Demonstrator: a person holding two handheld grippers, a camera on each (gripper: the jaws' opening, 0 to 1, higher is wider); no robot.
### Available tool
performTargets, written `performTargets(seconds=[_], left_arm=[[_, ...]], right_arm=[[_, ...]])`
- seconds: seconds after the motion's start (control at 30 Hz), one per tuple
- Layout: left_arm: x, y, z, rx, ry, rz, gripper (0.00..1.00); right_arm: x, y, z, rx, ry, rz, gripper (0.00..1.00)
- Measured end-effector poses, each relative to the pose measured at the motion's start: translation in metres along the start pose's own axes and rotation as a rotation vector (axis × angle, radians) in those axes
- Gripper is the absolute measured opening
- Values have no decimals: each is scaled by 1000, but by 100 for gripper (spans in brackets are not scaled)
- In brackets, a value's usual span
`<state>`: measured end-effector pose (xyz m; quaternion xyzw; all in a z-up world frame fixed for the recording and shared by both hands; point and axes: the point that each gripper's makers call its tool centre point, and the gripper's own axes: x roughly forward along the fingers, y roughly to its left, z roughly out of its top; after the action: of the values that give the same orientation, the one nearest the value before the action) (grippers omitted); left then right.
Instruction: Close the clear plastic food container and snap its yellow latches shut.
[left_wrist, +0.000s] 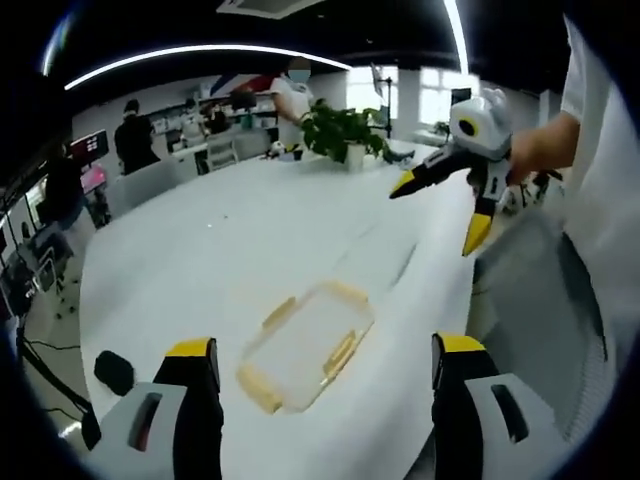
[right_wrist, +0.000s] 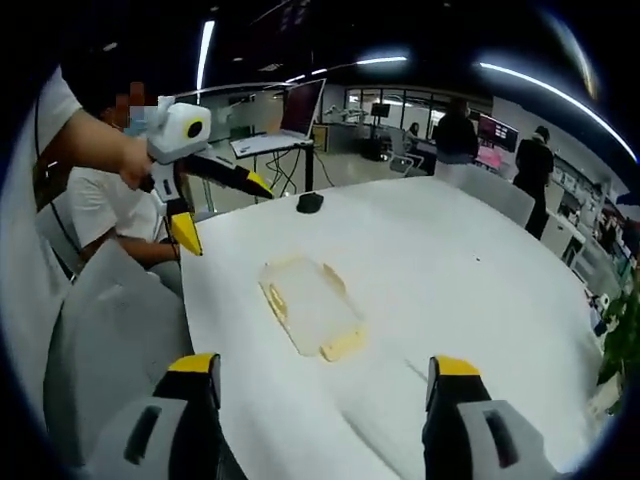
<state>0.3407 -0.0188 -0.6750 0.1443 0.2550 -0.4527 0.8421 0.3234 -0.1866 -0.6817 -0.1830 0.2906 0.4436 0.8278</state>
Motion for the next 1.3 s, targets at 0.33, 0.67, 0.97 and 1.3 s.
performTargets(seconds=[0.33, 0.67, 0.97, 1.3], left_arm=[[5, 20, -12, 44, 39, -25, 85], [17, 24, -20, 100, 68, -96, 81], [29, 30, -30, 190, 105, -159, 77], [36, 41, -36, 220, 130, -207, 74]], right_arm=[[19, -4, 4, -53, 24, 55, 80], [42, -13, -3, -104, 62, 84, 78], [57, -20, -13, -208, 125, 133, 76], [74, -21, -15, -277, 158, 170, 72]])
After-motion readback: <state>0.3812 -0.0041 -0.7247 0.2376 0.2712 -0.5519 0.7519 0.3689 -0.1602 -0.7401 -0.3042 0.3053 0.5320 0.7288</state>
